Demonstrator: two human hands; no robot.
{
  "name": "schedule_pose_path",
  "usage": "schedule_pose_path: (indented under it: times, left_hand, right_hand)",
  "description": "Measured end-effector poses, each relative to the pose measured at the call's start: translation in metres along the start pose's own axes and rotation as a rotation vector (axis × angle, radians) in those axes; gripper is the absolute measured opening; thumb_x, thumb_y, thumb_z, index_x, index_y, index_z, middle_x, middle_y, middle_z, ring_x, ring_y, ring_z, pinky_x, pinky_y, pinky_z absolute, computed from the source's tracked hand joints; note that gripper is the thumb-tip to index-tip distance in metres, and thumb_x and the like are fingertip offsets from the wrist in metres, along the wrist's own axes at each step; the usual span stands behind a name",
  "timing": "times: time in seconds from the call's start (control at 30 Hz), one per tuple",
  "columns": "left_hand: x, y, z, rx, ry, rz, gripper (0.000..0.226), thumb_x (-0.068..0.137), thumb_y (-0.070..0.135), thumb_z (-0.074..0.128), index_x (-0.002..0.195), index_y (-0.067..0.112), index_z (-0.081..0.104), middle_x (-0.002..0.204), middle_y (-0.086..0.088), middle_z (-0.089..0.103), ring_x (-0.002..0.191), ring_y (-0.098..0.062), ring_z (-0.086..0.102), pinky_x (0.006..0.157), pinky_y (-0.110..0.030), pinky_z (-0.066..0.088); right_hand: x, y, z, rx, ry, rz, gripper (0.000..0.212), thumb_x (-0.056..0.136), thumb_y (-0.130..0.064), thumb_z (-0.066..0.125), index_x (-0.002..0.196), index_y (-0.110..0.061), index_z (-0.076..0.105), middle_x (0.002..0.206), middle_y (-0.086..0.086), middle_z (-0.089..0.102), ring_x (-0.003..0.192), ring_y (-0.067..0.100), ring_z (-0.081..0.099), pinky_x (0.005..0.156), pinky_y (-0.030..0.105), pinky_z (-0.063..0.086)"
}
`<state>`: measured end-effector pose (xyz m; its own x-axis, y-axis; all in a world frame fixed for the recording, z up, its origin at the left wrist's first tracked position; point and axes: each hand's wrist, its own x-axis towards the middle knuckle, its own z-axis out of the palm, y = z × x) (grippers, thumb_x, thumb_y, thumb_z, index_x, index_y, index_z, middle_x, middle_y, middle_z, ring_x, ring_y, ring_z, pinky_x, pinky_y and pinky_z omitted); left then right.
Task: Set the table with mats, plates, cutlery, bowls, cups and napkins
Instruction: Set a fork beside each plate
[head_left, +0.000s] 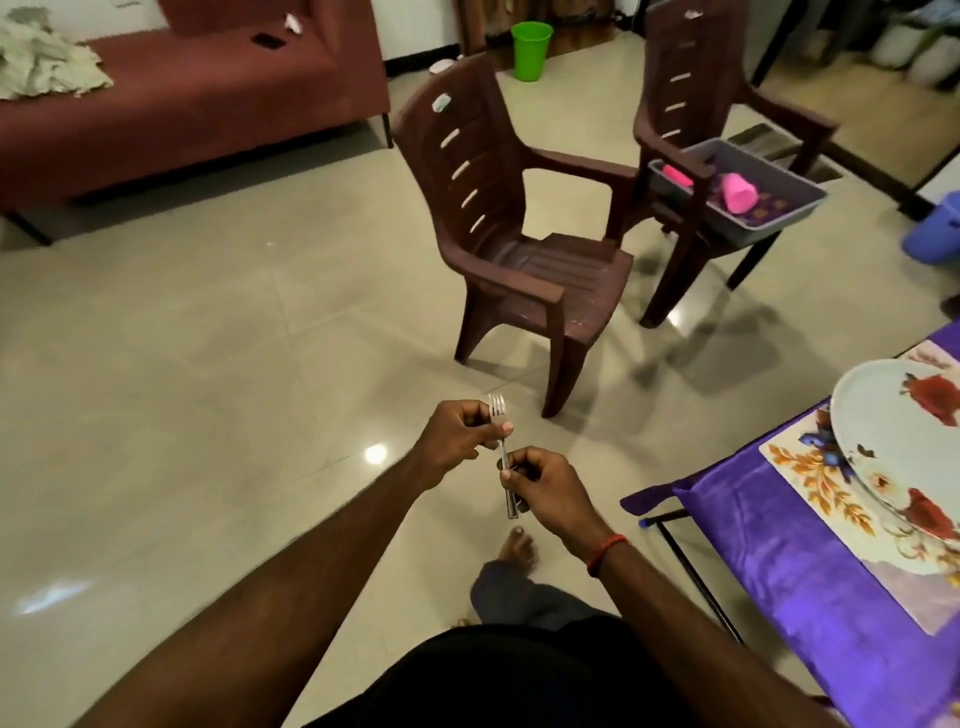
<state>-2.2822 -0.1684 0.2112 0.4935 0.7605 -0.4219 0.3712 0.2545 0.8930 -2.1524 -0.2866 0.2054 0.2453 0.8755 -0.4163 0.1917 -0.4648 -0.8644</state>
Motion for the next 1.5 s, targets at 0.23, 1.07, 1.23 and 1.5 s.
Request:
schedule_pose_path:
  times: [0.23,1.07,1.23,1.5]
  left_hand:
    - [0.091,0.037,0.003,0.113,-0.149,0.073,0.010,0.085,0.021,0.081,0.092,0.019,0.073,0.073,0.008,0.072,0.074,-0.008,0.068,0.058,-0.020,0.045]
    - [0.355,0.183,0.168,0.354,-0.764,0.219,0.024,0.089,0.006,0.076,0.082,-0.014,0.064,0.069,-0.013,0.061,0.053,-0.002,0.055,0.052,-0.015,0.045]
    - [0.390,0.214,0.210,0.353,-0.903,0.237,0.018,0.089,0.007,0.075,0.075,0.000,0.066,0.053,0.012,0.062,0.046,0.002,0.050,0.046,-0.010,0.038]
    - [0.411,0.242,0.276,0.309,-1.059,0.211,0.013,0.082,0.016,0.085,0.086,0.009,0.075,0.083,-0.009,0.075,0.062,-0.011,0.053,0.056,-0.023,0.043]
  right_hand:
    - [0.068,-0.009,-0.036,0.098,0.123,0.064,0.009,0.098,-0.017,0.062,0.099,-0.020,0.070,0.090,0.001,0.071,0.082,0.014,0.067,0.066,0.022,0.054]
    - [0.216,-0.015,-0.213,0.393,0.924,0.187,0.007,0.090,-0.018,0.074,0.082,-0.019,0.073,0.076,-0.004,0.073,0.065,0.009,0.066,0.063,0.026,0.055]
    - [0.232,-0.025,-0.246,0.404,1.084,0.239,0.006,0.089,-0.021,0.074,0.084,-0.021,0.072,0.077,-0.006,0.073,0.069,0.009,0.067,0.065,0.024,0.056]
    - [0.233,-0.020,-0.282,0.381,1.333,0.295,0.010,0.091,-0.029,0.072,0.084,-0.021,0.072,0.077,-0.007,0.070,0.073,0.012,0.067,0.068,0.029,0.058]
